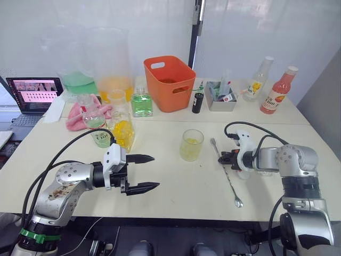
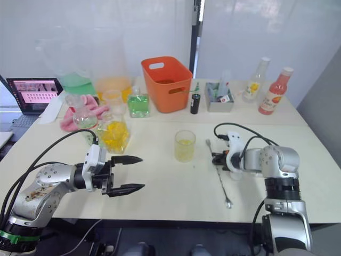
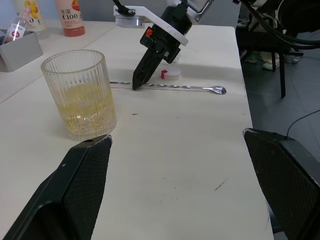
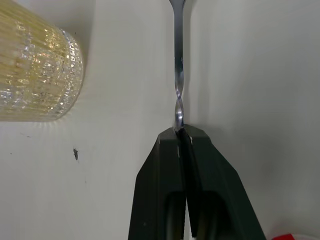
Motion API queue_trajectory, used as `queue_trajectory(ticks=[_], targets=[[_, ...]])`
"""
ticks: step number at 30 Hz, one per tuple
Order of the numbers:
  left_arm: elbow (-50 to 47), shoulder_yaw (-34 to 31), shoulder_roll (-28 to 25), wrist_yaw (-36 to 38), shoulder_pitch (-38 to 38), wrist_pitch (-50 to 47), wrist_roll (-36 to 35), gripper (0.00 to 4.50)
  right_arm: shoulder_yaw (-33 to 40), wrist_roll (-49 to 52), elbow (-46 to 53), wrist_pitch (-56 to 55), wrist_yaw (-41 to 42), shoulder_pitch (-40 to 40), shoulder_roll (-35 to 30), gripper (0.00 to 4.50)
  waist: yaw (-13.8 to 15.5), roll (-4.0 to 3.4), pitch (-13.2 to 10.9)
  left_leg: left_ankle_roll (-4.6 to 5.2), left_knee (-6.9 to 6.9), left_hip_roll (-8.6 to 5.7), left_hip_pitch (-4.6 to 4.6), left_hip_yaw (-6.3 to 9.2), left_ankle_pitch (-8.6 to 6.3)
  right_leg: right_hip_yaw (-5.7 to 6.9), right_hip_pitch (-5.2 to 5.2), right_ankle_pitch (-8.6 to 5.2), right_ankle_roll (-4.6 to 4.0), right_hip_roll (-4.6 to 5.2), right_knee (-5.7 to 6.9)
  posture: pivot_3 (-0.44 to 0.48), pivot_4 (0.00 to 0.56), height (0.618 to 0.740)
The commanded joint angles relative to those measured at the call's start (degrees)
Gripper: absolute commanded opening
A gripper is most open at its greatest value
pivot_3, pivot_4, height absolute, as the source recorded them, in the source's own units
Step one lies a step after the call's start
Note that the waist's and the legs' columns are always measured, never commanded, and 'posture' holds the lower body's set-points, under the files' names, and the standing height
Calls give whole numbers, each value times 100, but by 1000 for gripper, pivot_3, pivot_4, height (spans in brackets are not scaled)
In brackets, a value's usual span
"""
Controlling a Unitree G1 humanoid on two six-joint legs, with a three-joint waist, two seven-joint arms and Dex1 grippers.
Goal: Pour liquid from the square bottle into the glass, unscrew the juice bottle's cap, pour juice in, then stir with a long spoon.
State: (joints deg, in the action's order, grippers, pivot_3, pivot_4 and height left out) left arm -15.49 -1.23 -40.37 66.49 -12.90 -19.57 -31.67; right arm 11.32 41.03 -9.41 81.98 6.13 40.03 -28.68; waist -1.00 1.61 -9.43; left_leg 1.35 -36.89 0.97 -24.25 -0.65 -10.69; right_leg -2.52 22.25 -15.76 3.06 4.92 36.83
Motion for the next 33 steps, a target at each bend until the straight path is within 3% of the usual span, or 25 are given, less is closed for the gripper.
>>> queue_trajectory(ticks=[1, 8, 11, 14, 16, 20, 23, 26, 30, 33], targets=[[-175, -152, -58, -3, -69, 11, -113, 4500, 206, -207, 175, 12, -83, -36, 139, 1313, 0, 0, 0, 0, 0, 0, 0, 2, 0, -1, 1, 0, 0, 0, 1, 0, 150, 739], [-99, -453, -168, -14, -11, 42, -168, 4500, 558, -20, 1730, -12, 296, -341, -248, 3720, 43, -6, -4, 0, 1, -6, -35, 26, 0, 0, 34, 0, 1, 7, 8, 0, 150, 739], [66, -837, -240, 13, 200, 160, -202, 4500, 1049, 508, 2847, -155, 1028, -734, -779, 4468, 29, -6, -4, 0, 1, -14, -67, 27, 0, -1, 76, 2, 4, 19, 23, 0, 150, 739], [164, -1212, -179, -175, 472, 234, -211, 4500, 1569, 493, 3554, -963, 1921, -1891, -1387, 4468, 47, -4, -3, 4, 2, -12, -82, 39, -2, 10, 86, 3, 5, 18, 25, 0, 150, 739], [157, -1475, -92, -370, 791, 269, -210, 4500, 2303, 464, 3789, -1701, 2570, -2984, -1393, 4468, 63, 0, -1, 7, 4, -12, -83, 46, -5, 18, 80, 3, 5, 18, 20, 0, 150, 739], [298, -1839, -25, -618, 1300, 458, -51, 4500, 3191, 319, 4003, -3004, 3274, -4489, -989, 4468, 78, -3, -1, 8, 6, -15, -84, 38, -6, 10, 78, 0, 9, 27, 11, 0, 150, 739], [583, -2040, 1, -698, 1602, 776, 143, 4500, 3380, -156, 3777, -3891, 3488, -5367, -726, 4468, 27, -3, -2, 5, 3, -9, -66, 28, -3, 5, 64, -1, 10, 26, 5, 0, 150, 739], [870, -2159, 21, -764, 1681, 958, 187, 4500, 3477, -583, 3488, -4913, 3657, -5840, -459, 4468, 21, -3, -2, -15, 6, 9, 7, 19, -16, 10, -6, -24, -20, 24, -15, 0, 150, 739], [1156, -2116, -28, -702, 1673, 1145, 300, 4500, 3311, -864, 3337, -5538, 3737, -6013, -457, 4468, 19, -12, 3, -37, 13, 7, 6, 6, -29, 3, 1, -34, -44, 39, -11, 0, 150, 739], [1302, -2106, -89, -645, 1590, 1182, 279, 4500, 3203, -922, 3240, -5680, 3755, -6010, -531, 4468, 23, -12, 3, -23, 13, 9, 6, 4, -21, 2, 2, -16, -11, 37, -10, 0, 150, 739]])
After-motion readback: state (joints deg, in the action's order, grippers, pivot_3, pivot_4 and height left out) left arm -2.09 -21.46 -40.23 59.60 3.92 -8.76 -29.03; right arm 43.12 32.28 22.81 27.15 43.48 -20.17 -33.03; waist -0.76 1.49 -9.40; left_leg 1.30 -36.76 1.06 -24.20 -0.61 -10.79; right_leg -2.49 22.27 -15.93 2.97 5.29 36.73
